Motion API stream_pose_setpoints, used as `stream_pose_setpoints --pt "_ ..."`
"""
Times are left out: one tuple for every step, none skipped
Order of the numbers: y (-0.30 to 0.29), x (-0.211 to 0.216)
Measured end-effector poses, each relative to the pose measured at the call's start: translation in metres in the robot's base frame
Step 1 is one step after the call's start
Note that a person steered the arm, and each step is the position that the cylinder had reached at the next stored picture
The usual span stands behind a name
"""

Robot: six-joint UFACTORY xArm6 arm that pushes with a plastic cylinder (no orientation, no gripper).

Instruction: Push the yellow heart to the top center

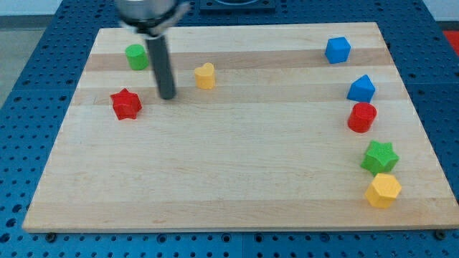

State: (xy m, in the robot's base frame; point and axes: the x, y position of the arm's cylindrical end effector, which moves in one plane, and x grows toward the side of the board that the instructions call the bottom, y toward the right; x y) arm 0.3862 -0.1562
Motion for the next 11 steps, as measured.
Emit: stream_pose_setpoints --pt "-0.029 -0.014" --pt "-0.031 -0.028" --pt "-0.022 -0.028" --pt "0.011 -0.028" --pt "0.042 -0.028" --pt "0.074 -0.028" --pt "0.108 -0.028" --pt "0.145 -0.028" --pt "0.184 -0.028" --pt "0.2 -0.026" --pt "0.163 -0.019"
